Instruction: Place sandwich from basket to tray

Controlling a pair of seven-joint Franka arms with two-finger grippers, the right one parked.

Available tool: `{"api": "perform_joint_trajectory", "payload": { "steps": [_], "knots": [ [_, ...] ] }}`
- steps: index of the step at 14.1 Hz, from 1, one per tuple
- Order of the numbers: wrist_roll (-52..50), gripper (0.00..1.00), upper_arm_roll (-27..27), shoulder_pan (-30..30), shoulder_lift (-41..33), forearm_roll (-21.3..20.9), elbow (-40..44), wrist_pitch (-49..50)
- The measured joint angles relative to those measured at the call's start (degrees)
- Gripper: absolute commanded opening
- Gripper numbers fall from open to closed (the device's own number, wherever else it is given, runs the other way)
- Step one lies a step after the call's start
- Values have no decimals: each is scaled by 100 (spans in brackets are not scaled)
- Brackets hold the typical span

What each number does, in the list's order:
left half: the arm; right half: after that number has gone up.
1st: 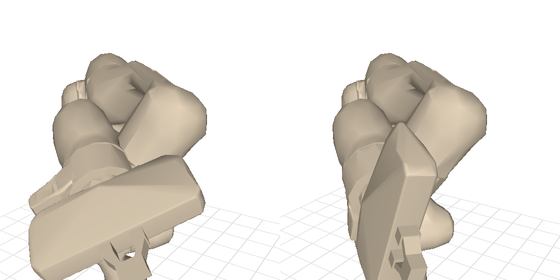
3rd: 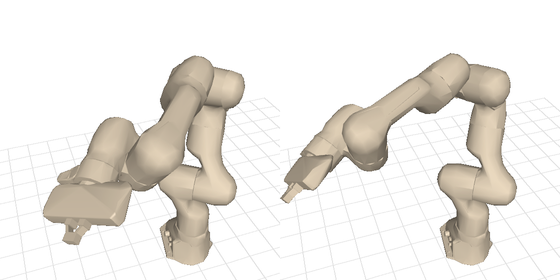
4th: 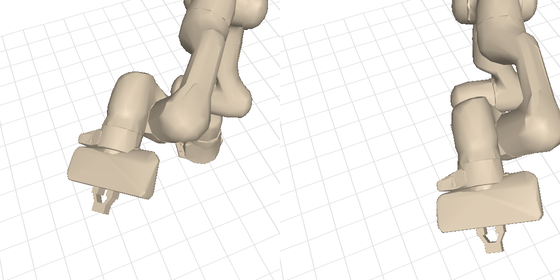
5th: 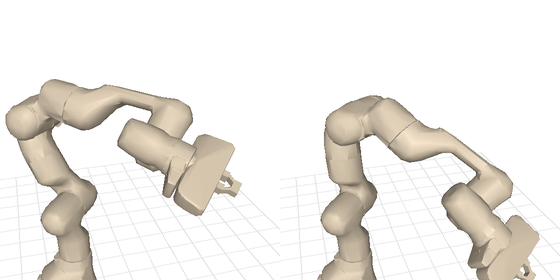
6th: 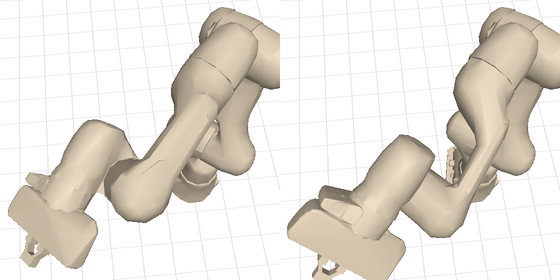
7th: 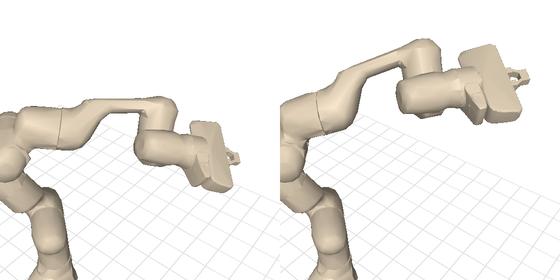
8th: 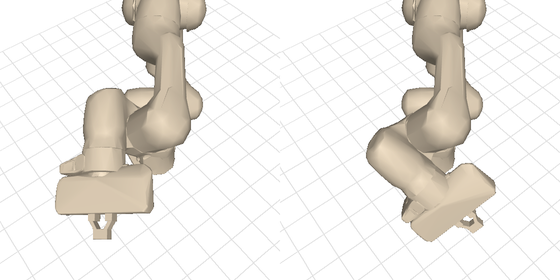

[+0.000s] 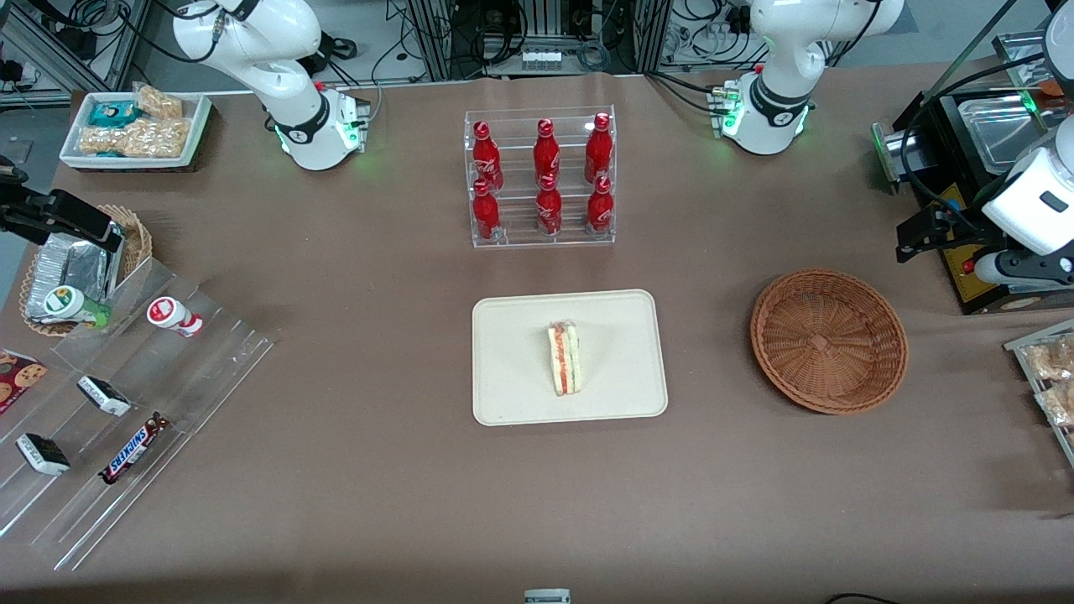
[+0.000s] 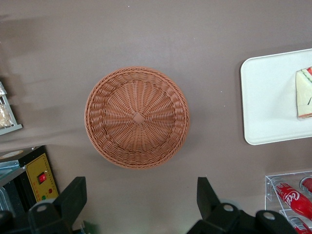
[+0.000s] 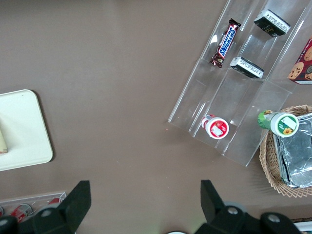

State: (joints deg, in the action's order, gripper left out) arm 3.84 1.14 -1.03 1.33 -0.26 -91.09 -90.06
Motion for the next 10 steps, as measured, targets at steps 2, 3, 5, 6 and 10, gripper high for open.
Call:
{"api": "perform_joint_trajectory", "payload": {
  "steps": [2,3,5,6,10],
  "knots": [
    [0,100,0,-7,0,0,12,0],
    [0,100,0,-12,-1,0,19,0],
    [0,100,0,-22,-1,1,21,-2],
    [0,100,2,-30,-1,4,22,-3],
    [0,100,20,-59,-1,5,26,-4]
  ]
}}
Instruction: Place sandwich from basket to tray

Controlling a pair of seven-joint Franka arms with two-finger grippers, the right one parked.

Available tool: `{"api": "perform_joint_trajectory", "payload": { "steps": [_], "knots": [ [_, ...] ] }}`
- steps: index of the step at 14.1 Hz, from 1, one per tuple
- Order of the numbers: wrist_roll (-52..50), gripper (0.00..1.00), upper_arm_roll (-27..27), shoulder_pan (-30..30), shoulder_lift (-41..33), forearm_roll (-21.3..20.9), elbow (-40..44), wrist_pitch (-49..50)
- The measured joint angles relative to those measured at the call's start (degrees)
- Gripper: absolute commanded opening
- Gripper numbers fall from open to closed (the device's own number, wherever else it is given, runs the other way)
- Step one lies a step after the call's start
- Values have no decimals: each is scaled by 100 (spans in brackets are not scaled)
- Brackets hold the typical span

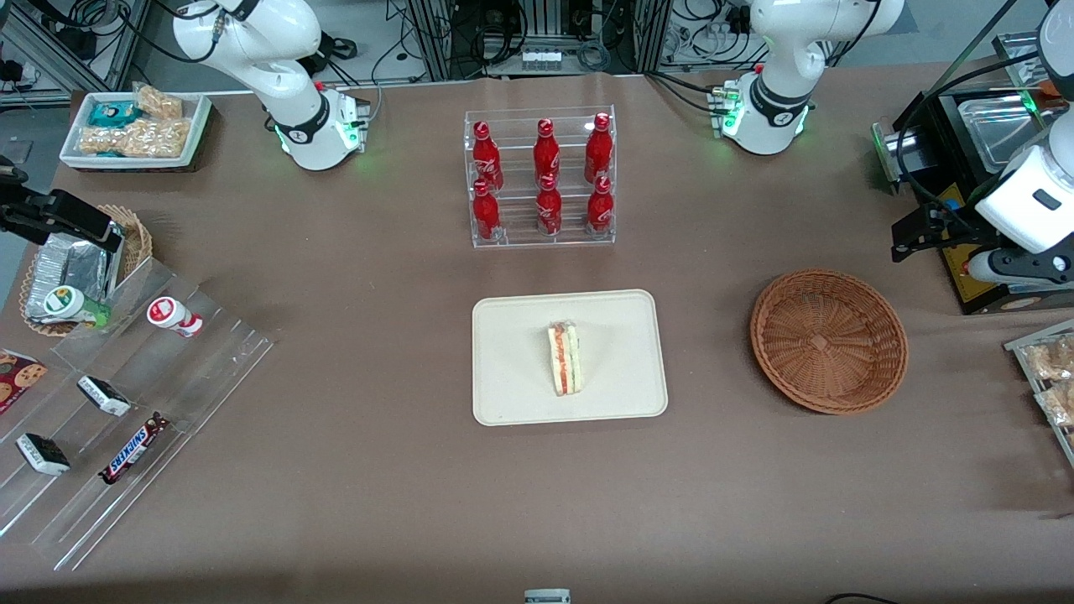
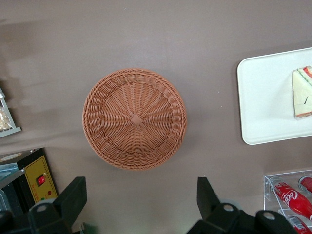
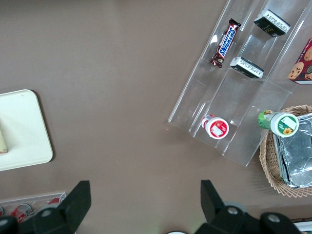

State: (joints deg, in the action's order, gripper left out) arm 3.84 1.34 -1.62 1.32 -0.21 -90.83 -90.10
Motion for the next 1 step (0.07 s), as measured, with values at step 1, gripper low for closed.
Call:
{"api": "perform_joint_trajectory", "payload": {
  "steps": [1],
  "knots": [
    [0,100,0,-2,0,0,2,0]
  ]
}}
